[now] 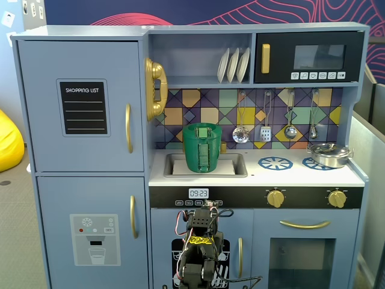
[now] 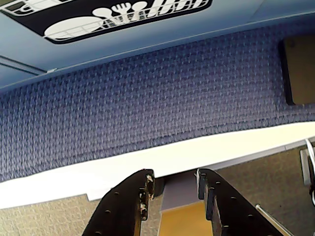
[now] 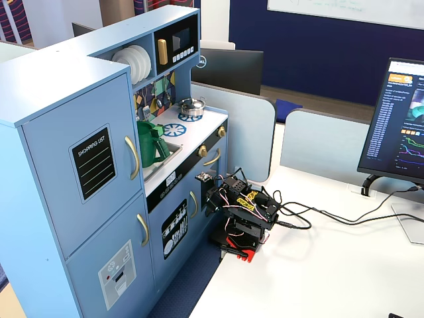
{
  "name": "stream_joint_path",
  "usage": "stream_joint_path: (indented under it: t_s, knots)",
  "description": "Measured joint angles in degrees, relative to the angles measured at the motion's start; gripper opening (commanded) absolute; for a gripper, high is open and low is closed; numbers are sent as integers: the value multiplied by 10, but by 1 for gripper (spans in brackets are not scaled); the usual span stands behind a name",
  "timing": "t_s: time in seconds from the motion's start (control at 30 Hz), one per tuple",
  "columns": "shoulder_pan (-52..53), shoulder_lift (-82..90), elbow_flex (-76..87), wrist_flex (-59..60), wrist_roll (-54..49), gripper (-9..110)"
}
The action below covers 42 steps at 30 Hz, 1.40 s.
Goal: Take off the lid from the green recipient and place it on the counter
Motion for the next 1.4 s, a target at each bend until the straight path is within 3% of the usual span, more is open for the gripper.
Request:
stream_joint_path:
  t_s: [0.2, 0.43, 0.5, 0.63, 0.73, 0.87, 1.1, 1.4]
  knots:
    - [11, -15, -25, -7, 30, 0]
    - [-12, -210, -330, -73, 65, 0]
    - [-4, -258, -418, -156, 39, 2]
    - [-11, -299, -474, -420, 6, 22]
    - [-33, -314, -476, -606, -8, 30]
    - [-40, -327, -476, -733, -11, 38]
    - [-39, -351, -476, -774, -26, 37]
    - [-27, -392, -495, -739, -41, 39]
